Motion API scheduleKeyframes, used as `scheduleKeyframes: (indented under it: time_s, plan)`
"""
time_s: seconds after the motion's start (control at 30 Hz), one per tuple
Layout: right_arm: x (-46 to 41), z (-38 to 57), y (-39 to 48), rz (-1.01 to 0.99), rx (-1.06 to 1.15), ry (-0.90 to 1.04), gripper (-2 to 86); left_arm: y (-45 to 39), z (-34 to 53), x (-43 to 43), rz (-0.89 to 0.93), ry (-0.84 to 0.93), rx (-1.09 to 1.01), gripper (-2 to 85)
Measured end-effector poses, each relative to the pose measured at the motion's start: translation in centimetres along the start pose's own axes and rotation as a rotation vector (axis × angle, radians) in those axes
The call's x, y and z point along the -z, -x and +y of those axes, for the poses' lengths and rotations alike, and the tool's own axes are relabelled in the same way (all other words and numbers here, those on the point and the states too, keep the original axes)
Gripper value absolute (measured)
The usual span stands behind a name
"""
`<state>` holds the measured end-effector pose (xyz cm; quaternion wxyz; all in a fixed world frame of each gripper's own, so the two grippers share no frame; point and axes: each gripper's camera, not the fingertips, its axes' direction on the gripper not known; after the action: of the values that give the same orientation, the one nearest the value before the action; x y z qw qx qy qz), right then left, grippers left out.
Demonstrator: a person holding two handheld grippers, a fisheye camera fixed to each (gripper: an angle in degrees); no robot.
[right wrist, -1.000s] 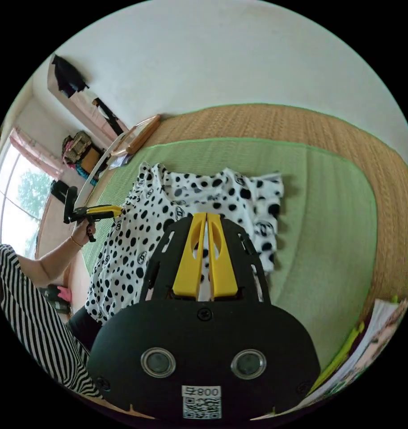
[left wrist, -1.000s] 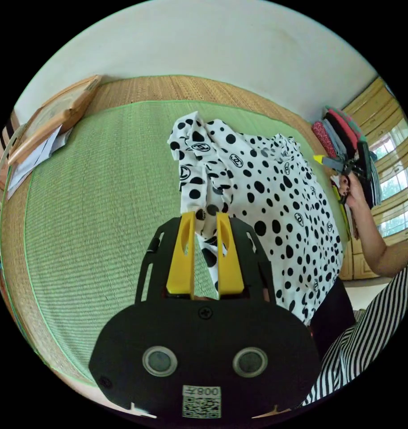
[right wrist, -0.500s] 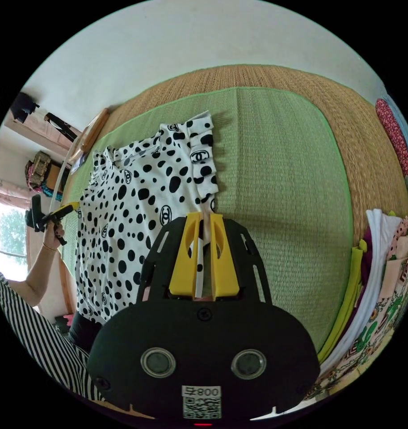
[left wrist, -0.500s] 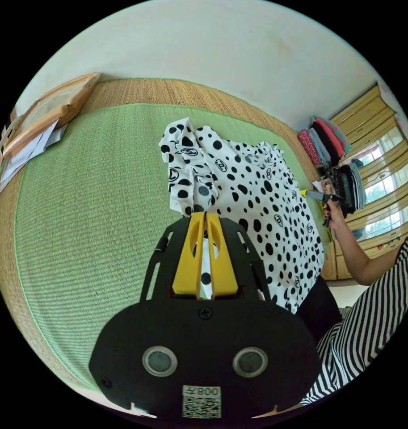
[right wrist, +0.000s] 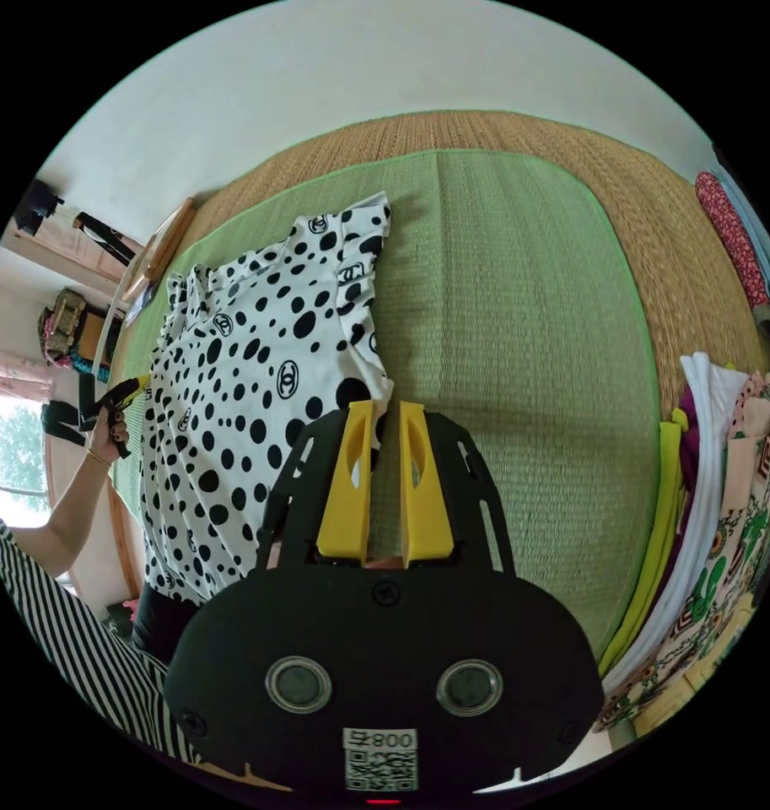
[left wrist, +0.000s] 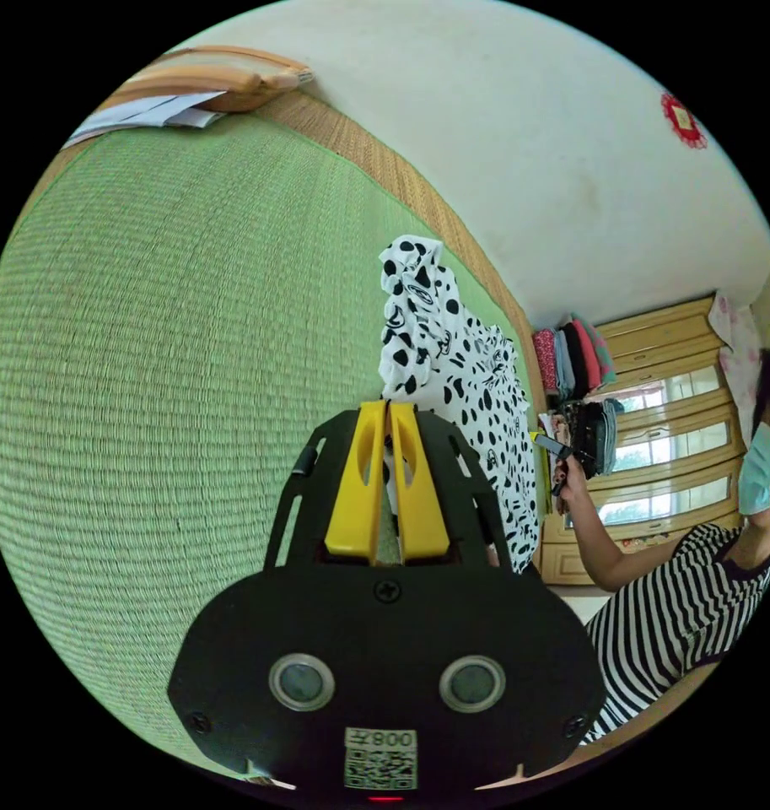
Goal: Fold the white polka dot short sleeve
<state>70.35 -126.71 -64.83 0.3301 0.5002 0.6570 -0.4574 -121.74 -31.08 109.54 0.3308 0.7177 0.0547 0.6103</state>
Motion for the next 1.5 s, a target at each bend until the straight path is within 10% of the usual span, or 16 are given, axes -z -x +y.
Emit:
scheduleKeyframes:
  time_s: [0.73,1.1,1.5]
  plan:
    - [0.3,12.5,-0.9,-0.039,-0.093,0.089,3.7,-4.4,12.0,-1.8,-0.321,0.208,-0.07,1.3]
    - [-0.5,14.5,-1.7,-0.022,-0.08,0.106,1.0,-0.4,15.3,2.8,-0.175,0.001,0.115,0.5]
    - [-0.2,17.8,-2.0,-0.051,-0.08,0.09,4.7,-0.9,17.8,-2.4,-0.216,0.208,0.025,1.7]
